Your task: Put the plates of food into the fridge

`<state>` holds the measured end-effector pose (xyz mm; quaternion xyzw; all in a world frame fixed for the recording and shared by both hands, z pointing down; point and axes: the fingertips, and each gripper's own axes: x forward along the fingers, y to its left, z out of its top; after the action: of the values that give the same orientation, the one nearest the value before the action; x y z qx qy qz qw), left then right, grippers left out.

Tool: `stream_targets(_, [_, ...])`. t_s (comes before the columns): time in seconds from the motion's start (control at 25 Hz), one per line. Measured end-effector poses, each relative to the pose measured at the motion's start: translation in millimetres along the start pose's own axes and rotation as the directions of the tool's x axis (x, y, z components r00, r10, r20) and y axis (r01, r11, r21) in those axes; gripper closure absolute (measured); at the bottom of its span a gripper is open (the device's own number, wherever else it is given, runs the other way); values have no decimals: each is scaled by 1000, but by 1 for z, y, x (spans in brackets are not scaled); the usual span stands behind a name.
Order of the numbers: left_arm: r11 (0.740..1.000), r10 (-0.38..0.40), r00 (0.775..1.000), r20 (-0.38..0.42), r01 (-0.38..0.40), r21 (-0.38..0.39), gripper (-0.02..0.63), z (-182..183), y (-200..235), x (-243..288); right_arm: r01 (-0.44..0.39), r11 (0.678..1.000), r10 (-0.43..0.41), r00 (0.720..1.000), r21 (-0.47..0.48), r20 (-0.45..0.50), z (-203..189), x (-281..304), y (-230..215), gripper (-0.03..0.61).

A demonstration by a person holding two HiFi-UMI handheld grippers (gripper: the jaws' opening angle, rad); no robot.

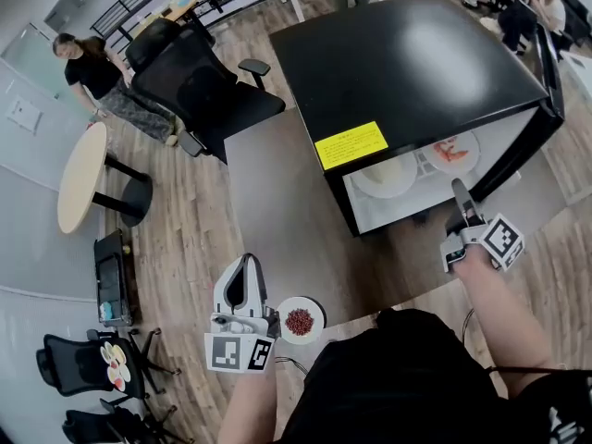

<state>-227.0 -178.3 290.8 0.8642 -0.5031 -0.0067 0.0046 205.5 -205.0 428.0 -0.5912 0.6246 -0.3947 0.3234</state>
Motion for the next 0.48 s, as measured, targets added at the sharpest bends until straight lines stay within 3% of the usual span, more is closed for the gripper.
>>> stream_targets(0.16, [1000,4,1000,-9,-4,-2,611,-2,19,-34,-177,979,177,984,97,11,-41,-15,28,459])
stream_targets(0.48, [1000,26,999,-42,-27,-5,611,-18,78,-131,-131,990,138,970,48,-200,-188,-50,63,474])
